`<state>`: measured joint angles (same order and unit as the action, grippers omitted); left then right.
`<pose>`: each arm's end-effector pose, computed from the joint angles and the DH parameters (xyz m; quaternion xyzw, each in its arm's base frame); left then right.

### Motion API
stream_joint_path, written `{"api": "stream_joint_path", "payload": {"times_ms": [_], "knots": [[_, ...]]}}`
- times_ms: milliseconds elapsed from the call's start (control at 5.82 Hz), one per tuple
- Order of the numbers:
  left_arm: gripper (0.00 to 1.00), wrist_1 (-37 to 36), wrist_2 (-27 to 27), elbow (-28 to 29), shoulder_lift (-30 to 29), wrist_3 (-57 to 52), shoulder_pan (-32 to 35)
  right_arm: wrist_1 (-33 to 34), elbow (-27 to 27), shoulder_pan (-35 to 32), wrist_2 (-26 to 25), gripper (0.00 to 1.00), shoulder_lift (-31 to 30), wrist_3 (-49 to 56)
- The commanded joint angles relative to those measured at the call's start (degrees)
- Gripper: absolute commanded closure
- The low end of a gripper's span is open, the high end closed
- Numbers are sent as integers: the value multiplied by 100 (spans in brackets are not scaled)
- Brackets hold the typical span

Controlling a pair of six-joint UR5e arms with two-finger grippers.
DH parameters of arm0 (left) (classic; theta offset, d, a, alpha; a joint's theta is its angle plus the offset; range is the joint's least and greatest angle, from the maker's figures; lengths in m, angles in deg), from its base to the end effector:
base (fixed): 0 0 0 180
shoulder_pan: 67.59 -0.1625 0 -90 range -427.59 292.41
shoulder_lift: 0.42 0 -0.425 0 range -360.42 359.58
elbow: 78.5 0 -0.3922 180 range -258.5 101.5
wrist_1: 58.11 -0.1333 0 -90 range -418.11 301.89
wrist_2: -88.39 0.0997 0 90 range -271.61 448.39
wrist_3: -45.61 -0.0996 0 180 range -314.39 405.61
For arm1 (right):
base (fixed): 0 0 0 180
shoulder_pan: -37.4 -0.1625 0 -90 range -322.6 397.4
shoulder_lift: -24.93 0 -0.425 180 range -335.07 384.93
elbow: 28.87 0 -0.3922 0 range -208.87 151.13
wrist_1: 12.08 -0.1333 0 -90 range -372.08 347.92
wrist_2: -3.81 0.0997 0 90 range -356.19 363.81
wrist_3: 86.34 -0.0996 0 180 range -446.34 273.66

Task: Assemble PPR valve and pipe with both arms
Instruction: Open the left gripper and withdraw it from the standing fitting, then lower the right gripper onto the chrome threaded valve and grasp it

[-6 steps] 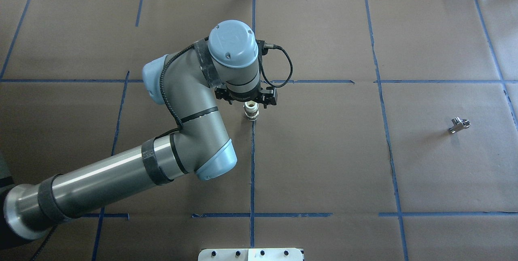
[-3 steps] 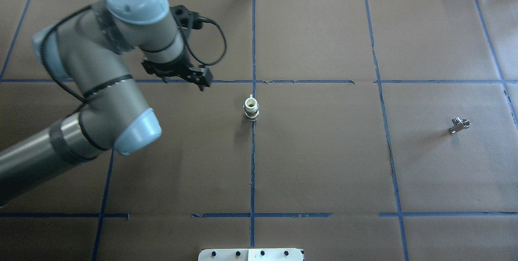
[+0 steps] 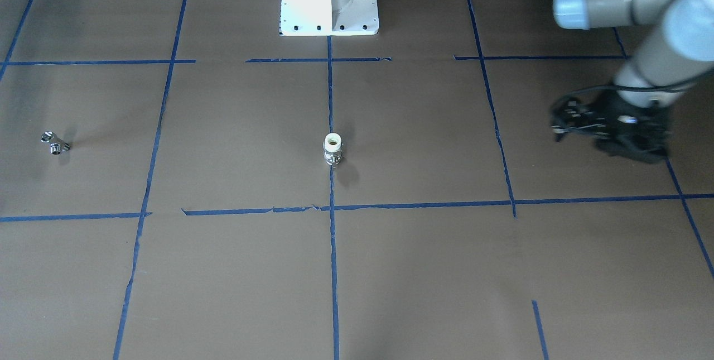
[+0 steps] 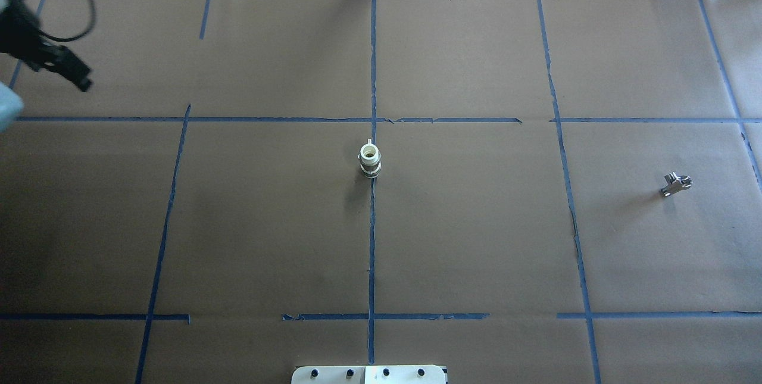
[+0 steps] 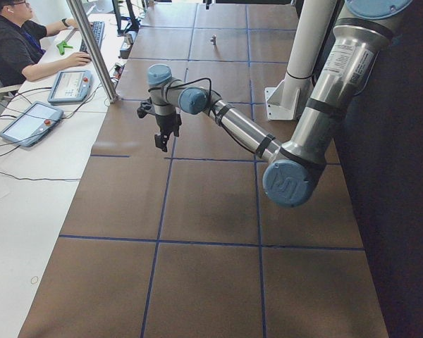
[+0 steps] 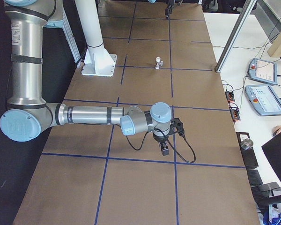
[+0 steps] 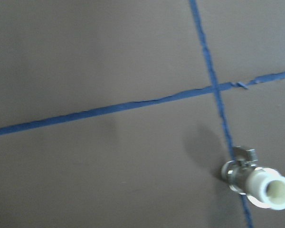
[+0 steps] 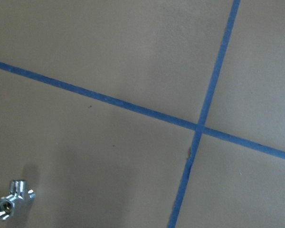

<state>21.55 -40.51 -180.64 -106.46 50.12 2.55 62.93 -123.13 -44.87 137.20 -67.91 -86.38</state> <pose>0.1311 -0.5712 0.4290 0.0735 0.3524 0.1756 0.9163 -0.0012 -0.4914 0.6185 0.1075 -0.3740 -0.1143 0.9140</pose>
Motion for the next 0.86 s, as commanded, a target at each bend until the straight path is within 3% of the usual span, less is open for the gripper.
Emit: {"api": "stream_joint_path", "payload": {"times_ms": [0,172,516,688], "knots": [[0,75,-486,263,1430,-1668,1557,-30,-48,193,256,0,369,-834],[0,154,-626,326,2012,-1995,2129,-13,-388,594,188,0,380,-1309],[0,496,-847,535,2176,-1954,2161,-292,-567,1736,-634,0,363,-2103],[0,593,-856,563,2193,-1945,2161,-912,-567,2123,-996,0,197,-2723]]}}
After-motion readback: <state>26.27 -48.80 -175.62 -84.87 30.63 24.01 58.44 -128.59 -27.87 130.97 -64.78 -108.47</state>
